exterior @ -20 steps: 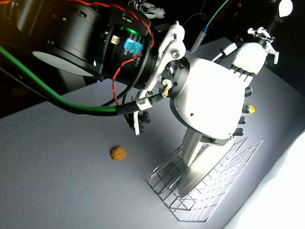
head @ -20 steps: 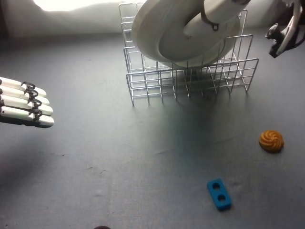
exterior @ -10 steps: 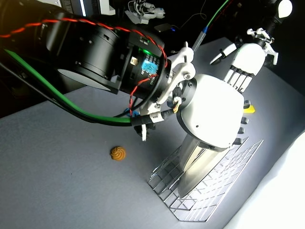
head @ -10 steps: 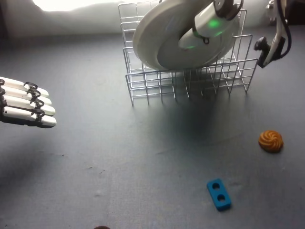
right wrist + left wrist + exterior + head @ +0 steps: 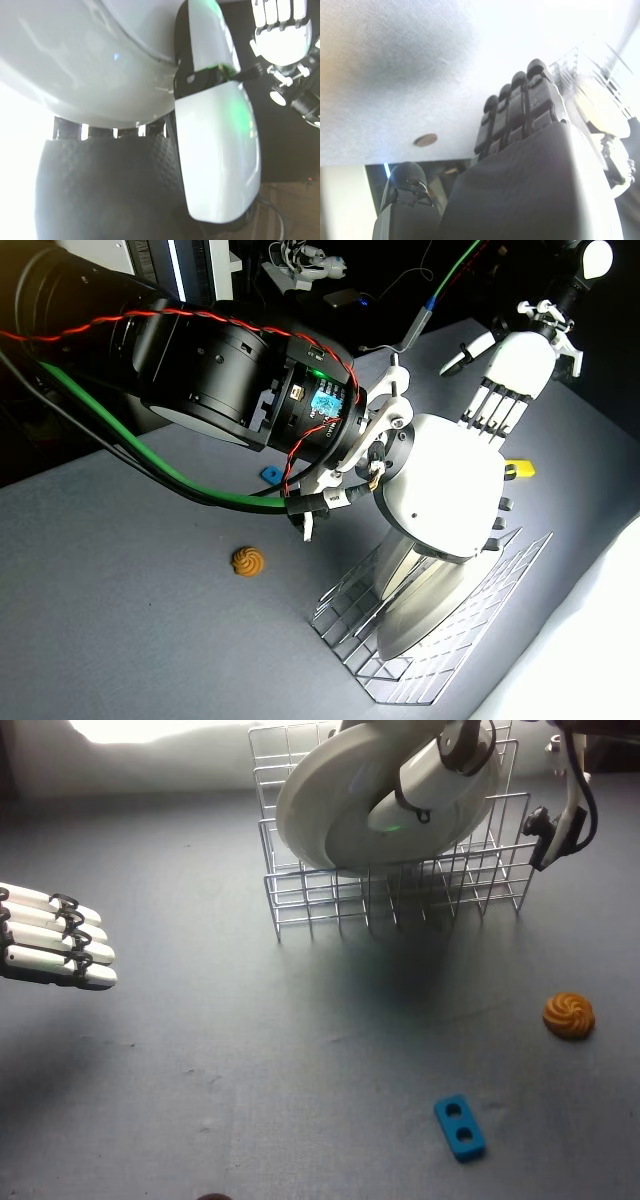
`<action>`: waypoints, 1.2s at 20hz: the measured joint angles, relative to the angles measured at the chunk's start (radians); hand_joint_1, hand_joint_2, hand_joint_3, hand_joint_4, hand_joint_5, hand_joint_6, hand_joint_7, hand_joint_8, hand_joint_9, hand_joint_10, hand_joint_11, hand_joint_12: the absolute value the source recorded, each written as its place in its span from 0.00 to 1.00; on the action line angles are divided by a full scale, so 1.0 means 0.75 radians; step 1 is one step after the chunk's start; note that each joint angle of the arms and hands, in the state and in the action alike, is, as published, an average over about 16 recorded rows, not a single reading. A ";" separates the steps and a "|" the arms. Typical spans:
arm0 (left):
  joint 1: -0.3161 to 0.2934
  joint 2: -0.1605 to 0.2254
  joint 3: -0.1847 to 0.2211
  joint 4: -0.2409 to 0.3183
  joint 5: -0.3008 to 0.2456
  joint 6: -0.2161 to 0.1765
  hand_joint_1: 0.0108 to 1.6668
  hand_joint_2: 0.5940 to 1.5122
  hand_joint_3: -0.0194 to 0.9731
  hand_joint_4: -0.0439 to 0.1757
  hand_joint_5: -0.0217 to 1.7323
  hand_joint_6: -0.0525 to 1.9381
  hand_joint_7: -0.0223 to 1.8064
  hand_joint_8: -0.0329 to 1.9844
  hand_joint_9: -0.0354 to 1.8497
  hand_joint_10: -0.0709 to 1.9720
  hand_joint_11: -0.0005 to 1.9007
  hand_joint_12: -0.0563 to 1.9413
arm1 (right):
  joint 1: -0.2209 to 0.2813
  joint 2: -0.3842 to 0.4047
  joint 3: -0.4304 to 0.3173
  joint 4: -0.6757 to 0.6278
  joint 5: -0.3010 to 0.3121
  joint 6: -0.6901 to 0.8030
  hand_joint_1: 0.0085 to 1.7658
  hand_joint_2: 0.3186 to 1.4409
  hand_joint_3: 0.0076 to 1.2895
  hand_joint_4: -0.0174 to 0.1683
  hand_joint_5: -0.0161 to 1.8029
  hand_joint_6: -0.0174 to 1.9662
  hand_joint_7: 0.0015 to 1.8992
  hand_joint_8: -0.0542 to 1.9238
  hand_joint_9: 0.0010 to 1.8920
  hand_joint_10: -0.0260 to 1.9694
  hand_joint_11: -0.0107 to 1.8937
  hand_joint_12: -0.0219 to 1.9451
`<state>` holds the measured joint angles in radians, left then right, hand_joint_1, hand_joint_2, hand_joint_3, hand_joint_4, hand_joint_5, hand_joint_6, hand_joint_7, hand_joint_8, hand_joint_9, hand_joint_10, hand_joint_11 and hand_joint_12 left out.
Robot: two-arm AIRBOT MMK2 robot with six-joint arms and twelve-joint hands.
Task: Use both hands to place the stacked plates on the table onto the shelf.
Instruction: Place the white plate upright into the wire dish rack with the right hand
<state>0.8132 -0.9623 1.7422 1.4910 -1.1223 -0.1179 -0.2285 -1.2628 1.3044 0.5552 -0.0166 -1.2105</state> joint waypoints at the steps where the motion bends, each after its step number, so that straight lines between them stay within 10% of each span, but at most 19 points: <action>1: 0.000 0.000 0.000 0.001 0.000 0.000 0.00 0.56 0.03 0.21 0.02 0.03 0.02 0.01 0.03 0.04 0.01 0.03 | -0.004 -0.002 0.001 0.000 0.003 -0.002 0.73 0.60 0.01 0.05 0.55 0.42 0.58 0.48 0.65 0.31 0.50 0.63; 24: 0.000 -0.002 0.001 0.010 0.000 0.000 0.00 0.57 0.03 0.21 0.02 0.03 0.02 0.02 0.03 0.04 0.01 0.03 | -0.063 -0.014 0.029 0.002 0.029 -0.031 0.74 0.60 0.01 0.05 0.54 0.41 0.57 0.47 0.61 0.42 0.50 0.62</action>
<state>0.8131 -0.9642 1.7431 1.4987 -1.1222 -0.1175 -0.2760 -1.2734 1.3262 0.5567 0.0050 -1.2336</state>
